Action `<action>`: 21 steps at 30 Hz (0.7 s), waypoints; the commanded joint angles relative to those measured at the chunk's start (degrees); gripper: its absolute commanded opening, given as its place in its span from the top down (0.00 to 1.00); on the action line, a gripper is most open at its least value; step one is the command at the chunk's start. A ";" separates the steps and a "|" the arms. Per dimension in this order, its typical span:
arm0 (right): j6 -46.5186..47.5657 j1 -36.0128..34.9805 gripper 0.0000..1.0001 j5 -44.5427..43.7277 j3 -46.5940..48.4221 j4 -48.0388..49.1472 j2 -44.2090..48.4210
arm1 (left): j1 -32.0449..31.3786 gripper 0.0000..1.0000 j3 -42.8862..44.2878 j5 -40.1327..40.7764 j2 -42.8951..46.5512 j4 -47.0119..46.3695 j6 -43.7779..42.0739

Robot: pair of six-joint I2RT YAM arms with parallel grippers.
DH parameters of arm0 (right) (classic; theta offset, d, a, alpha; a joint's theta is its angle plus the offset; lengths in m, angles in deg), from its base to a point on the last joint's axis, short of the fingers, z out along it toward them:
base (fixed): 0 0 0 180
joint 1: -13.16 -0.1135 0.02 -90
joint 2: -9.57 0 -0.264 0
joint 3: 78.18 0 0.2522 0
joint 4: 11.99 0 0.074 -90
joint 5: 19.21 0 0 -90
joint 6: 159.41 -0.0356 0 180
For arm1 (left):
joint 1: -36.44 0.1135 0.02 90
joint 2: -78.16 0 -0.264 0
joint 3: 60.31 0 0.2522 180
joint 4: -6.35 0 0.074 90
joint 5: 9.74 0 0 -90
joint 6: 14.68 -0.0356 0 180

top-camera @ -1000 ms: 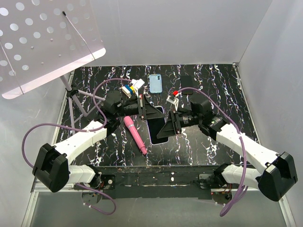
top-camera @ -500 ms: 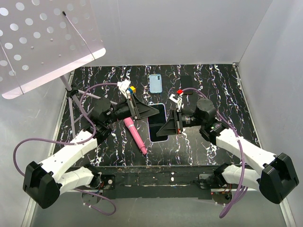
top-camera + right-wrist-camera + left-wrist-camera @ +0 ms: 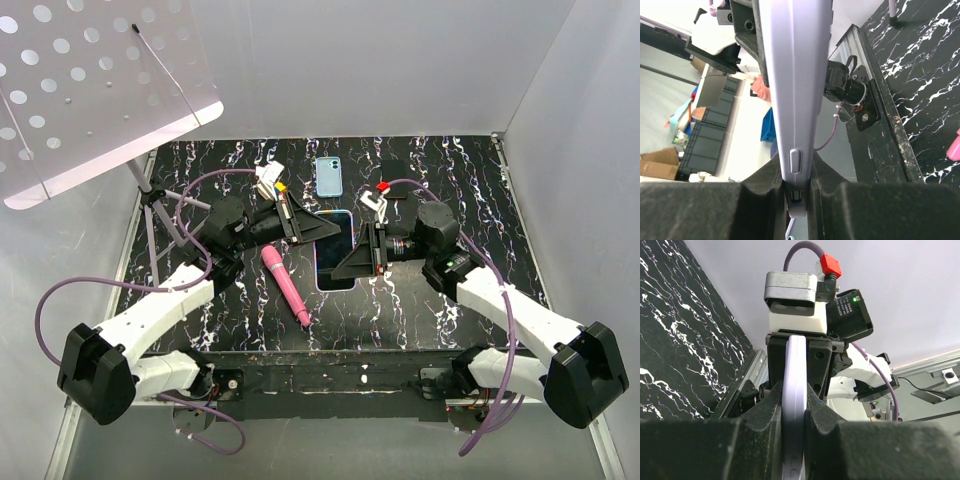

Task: Take the phone out of the phone case
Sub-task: Pick up the phone at the center of the board.

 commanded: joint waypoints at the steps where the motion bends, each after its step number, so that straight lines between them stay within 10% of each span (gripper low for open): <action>1: 14.12 -0.51 0.71 0.46 6.46 -17.49 1.69 | 0.55 1.00 3.82 -1.65 0.52 0.80 0.66; 9: 20.56 -0.25 0.51 6.26 5.94 -21.85 4.33 | 3.19 1.00 5.49 -9.65 -1.68 -4.30 8.04; 21: 14.32 -0.42 0.81 7.67 3.66 -9.36 4.94 | 3.28 1.00 4.08 -9.65 -2.64 -11.24 15.07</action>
